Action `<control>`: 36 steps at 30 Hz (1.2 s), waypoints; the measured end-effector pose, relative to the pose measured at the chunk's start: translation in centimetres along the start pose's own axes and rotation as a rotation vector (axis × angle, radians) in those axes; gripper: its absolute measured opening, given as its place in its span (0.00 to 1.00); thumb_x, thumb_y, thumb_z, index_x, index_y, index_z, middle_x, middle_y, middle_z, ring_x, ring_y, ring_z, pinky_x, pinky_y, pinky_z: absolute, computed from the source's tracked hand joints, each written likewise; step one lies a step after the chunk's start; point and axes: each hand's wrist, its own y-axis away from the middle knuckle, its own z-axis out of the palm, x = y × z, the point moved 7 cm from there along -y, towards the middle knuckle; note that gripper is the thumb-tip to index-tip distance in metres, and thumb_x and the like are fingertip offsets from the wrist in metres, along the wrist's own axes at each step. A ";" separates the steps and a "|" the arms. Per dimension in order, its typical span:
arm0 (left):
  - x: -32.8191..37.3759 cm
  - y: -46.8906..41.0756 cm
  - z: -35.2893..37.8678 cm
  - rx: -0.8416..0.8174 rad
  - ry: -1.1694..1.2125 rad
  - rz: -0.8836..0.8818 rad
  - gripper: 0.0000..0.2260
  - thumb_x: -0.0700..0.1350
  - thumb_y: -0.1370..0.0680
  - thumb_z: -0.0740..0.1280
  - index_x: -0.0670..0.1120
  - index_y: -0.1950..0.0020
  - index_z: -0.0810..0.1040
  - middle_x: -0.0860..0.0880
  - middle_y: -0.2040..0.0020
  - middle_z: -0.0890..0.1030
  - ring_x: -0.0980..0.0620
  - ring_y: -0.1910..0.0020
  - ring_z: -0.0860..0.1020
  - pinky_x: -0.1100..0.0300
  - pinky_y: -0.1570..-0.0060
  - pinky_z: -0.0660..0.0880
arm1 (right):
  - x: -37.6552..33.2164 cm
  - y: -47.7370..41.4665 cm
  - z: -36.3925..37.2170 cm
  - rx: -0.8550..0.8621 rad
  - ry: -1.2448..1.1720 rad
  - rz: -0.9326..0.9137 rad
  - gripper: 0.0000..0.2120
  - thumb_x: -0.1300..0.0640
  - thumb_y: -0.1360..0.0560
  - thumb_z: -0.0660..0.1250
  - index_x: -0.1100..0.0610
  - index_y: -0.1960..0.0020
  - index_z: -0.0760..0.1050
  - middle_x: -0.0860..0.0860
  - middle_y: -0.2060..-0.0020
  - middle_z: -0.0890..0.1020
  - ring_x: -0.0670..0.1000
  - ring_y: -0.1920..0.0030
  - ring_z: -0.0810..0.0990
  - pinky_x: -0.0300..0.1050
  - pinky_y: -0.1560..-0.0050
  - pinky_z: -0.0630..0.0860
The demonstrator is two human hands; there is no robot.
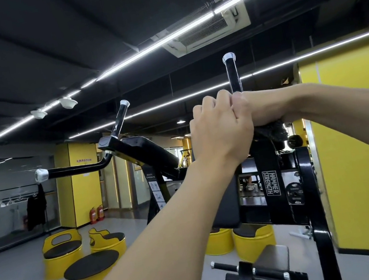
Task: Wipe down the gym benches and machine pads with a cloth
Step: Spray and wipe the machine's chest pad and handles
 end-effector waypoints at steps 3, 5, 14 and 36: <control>0.0 0.1 -0.3 0.027 0.025 -0.003 0.26 0.60 0.24 0.37 0.48 0.51 0.70 0.48 0.54 0.74 0.48 0.51 0.69 0.47 0.48 0.71 | -1.2 0.9 -0.2 0.001 -0.142 -0.022 0.11 0.59 0.22 0.62 0.53 0.60 0.80 0.54 0.61 0.81 0.51 0.62 0.78 0.45 0.60 0.76; 0.0 0.2 -0.5 0.044 0.044 -0.011 0.23 0.61 0.24 0.38 0.50 0.52 0.67 0.48 0.54 0.74 0.47 0.51 0.70 0.47 0.49 0.70 | -2.5 1.7 -0.3 -0.010 -0.176 -0.053 0.19 0.63 0.22 0.61 0.49 0.67 0.80 0.47 0.69 0.80 0.46 0.66 0.78 0.40 0.64 0.73; -0.4 -0.1 -0.7 0.074 0.177 -0.015 0.16 0.58 0.20 0.46 0.50 0.49 0.68 0.52 0.56 0.72 0.49 0.53 0.72 0.51 0.52 0.71 | 1.9 3.9 -1.9 0.092 -0.627 0.040 0.12 0.54 0.18 0.62 0.61 0.44 0.78 0.57 0.54 0.84 0.49 0.58 0.84 0.42 0.57 0.80; 0.1 -0.1 -0.2 0.052 0.151 0.063 0.21 0.50 0.21 0.48 0.37 0.55 0.74 0.45 0.59 0.76 0.52 0.58 0.71 0.62 0.58 0.67 | 11.8 -0.5 4.8 0.648 -0.357 0.039 0.07 0.59 0.20 0.61 0.53 0.46 0.76 0.52 0.61 0.82 0.49 0.65 0.78 0.36 0.67 0.72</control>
